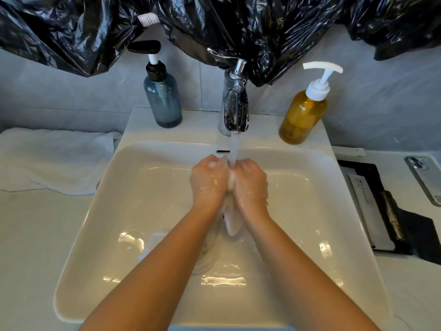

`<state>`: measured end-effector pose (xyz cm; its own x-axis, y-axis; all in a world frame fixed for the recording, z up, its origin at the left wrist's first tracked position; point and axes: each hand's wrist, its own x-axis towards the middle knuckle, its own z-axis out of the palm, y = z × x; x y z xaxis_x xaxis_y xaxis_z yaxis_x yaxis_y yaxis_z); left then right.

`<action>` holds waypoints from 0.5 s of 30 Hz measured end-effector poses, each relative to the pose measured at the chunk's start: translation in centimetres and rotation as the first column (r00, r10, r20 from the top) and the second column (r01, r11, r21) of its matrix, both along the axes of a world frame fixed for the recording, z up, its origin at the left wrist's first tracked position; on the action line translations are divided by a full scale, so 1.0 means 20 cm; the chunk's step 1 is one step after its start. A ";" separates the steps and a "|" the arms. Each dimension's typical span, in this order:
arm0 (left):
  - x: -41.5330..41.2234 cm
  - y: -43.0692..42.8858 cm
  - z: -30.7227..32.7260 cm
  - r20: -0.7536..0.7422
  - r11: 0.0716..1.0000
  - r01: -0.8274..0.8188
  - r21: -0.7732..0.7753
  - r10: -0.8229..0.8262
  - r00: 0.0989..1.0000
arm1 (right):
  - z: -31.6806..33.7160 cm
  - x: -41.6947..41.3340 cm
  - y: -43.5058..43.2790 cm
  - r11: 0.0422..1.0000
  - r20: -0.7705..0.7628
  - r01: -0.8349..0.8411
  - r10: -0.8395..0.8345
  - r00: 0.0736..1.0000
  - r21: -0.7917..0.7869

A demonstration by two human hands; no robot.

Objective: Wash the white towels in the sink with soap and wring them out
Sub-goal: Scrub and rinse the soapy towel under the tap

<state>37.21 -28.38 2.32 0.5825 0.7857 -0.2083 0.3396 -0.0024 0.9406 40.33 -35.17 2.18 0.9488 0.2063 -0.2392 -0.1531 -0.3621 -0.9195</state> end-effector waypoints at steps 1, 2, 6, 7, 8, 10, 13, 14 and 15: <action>-0.01 -0.04 0.02 -0.049 0.991 0.095 0.093 -0.091 0.995 | -0.01 0.04 0.02 0.998 -0.031 -0.007 0.005 1.000 -0.059; -0.02 -0.07 0.04 -0.098 0.968 0.163 0.189 -0.147 0.984 | -0.03 0.06 0.04 0.994 -0.048 -0.025 0.020 0.999 -0.103; 0.01 0.03 0.00 -0.137 0.963 0.115 0.242 -0.084 0.987 | -0.05 0.01 0.03 0.999 -0.140 0.003 0.002 0.990 0.032; 0.02 0.08 -0.02 -0.115 0.984 0.056 0.171 -0.036 0.993 | -0.02 -0.01 0.01 0.996 -0.156 -0.009 0.023 0.987 0.090; 0.01 0.12 -0.03 -0.061 0.997 -0.014 0.073 0.019 0.998 | 0.00 -0.02 -0.01 0.989 -0.166 -0.021 0.045 0.985 0.145; -0.01 0.15 -0.04 0.031 0.986 -0.142 -0.091 0.145 0.989 | 0.02 -0.01 -0.05 0.966 -0.196 -0.004 0.056 0.979 0.259; -0.06 0.08 -0.01 0.099 0.998 -0.053 0.026 0.050 0.994 | 0.03 0.04 -0.04 0.945 -0.224 0.035 0.040 0.974 0.324; -0.07 0.03 0.00 0.113 0.997 -0.002 0.078 -0.007 0.994 | 0.02 0.05 -0.02 0.952 -0.215 0.020 0.048 0.975 0.306; -0.07 -0.01 0.00 0.127 0.994 0.022 0.111 -0.036 0.991 | 0.03 0.05 0.01 0.963 -0.198 -0.010 0.066 0.978 0.271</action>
